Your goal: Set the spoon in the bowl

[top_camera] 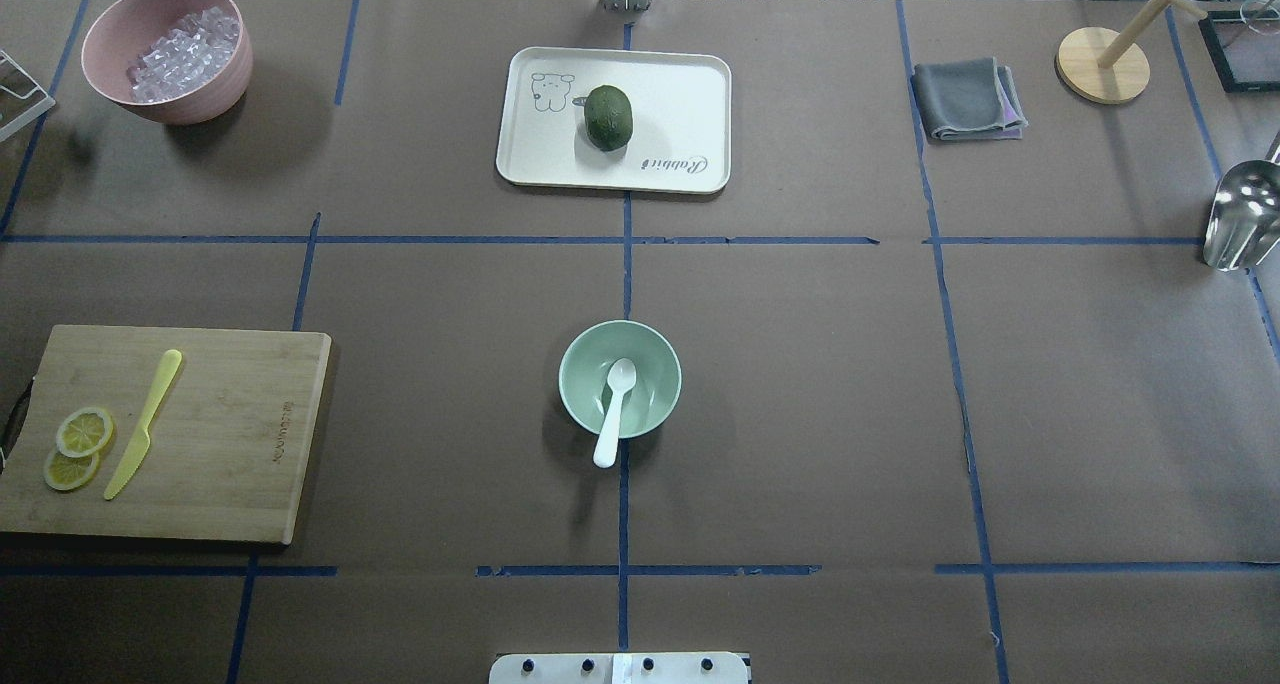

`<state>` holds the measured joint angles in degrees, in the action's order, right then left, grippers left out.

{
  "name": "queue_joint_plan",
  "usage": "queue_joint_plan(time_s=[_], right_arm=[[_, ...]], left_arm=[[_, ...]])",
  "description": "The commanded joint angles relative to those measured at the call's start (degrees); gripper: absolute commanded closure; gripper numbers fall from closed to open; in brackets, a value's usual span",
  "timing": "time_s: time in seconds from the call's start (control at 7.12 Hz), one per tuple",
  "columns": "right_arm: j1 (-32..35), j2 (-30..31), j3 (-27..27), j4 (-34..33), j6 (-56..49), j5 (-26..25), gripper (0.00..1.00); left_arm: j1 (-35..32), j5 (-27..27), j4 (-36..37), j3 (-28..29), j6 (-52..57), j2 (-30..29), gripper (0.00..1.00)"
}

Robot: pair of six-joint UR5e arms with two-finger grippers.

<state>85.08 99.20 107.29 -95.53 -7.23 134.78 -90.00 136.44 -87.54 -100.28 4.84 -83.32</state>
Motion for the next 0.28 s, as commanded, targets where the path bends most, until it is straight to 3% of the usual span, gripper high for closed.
queue_joint_plan(time_s=[0.0,0.14], right_arm=[[0.00,-0.05,0.11,0.00,0.11,0.04,0.00],[0.00,-0.06,0.03,0.00,0.02,-0.04,0.01]], left_arm=[[0.00,-0.03,0.00,0.26,-0.01,0.00,0.00],[0.00,0.06,0.00,0.26,-0.01,0.00,0.00]])
